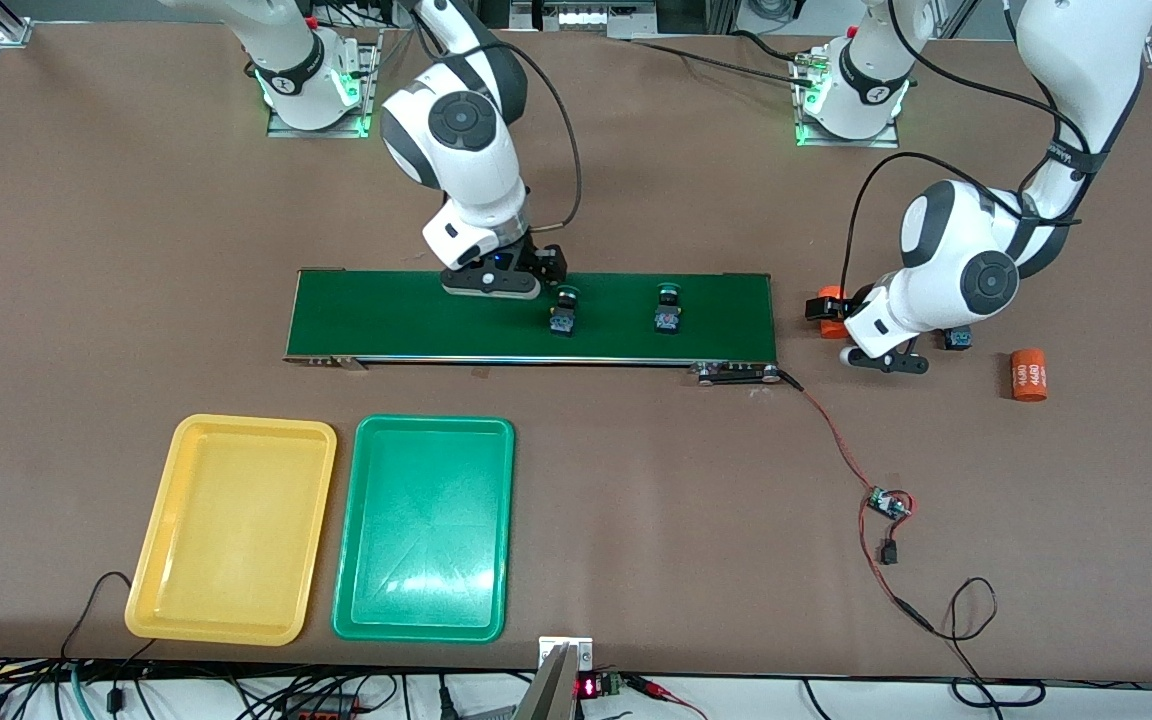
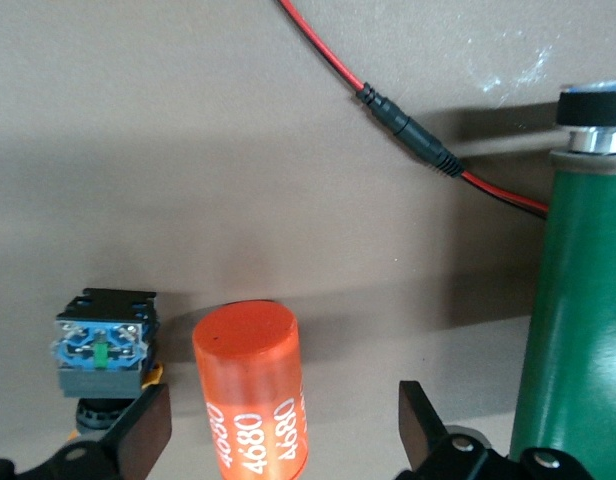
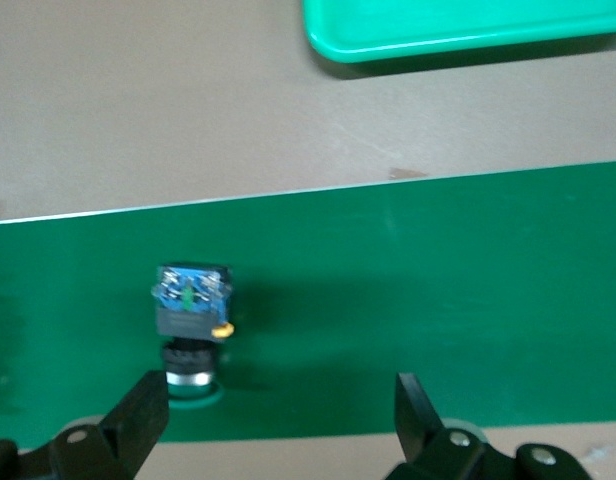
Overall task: Sort buttons by color to trays
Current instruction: 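Lift the cylinder with the left gripper while the right gripper carries the button, then drop the button in the green tray while the left gripper sets the cylinder down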
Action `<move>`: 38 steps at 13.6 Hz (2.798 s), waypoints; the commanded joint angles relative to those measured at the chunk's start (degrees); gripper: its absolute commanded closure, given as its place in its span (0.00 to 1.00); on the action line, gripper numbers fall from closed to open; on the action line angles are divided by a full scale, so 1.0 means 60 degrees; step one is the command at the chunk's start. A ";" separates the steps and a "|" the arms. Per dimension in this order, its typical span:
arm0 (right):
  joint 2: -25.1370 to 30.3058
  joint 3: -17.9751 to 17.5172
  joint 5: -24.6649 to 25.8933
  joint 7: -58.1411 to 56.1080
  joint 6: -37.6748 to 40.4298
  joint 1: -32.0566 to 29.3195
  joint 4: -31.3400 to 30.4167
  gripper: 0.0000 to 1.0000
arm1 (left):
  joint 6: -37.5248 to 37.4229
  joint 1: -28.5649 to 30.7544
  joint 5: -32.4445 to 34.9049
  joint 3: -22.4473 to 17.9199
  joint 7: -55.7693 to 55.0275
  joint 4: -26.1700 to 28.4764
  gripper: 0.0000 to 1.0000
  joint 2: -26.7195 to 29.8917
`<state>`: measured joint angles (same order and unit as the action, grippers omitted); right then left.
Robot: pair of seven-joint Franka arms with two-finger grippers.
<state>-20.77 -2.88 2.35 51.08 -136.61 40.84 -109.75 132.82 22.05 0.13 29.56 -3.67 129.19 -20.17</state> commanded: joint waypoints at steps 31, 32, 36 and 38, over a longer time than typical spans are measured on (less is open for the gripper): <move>-0.1766 0.2500 -0.1285 -0.4099 0.4430 -0.1049 0.5107 1.00 | -0.0856 -0.2636 0.1292 0.0815 0.8646 -0.2006 1.00 0.0316; -0.1927 0.2647 -0.1300 -0.4612 0.4313 -0.1311 0.5254 1.00 | -0.0752 -0.2665 0.1354 0.0815 0.9059 -0.2006 1.00 0.0185; -0.2732 0.2692 -0.1344 -0.5963 0.2926 -0.2191 0.5489 1.00 | -0.0707 -0.3117 0.2099 0.0815 0.9152 -0.1991 0.97 -0.0240; -0.3434 0.2677 -0.1344 -0.6023 0.1987 -0.2309 0.5838 1.00 | -0.0591 -0.3192 0.2190 0.0815 0.9063 -0.2006 0.81 -0.0373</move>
<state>-36.50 13.40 -4.60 16.31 -121.65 27.59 -79.29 128.89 3.76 11.54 34.65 50.10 118.47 -21.17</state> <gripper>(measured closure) 0.590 0.498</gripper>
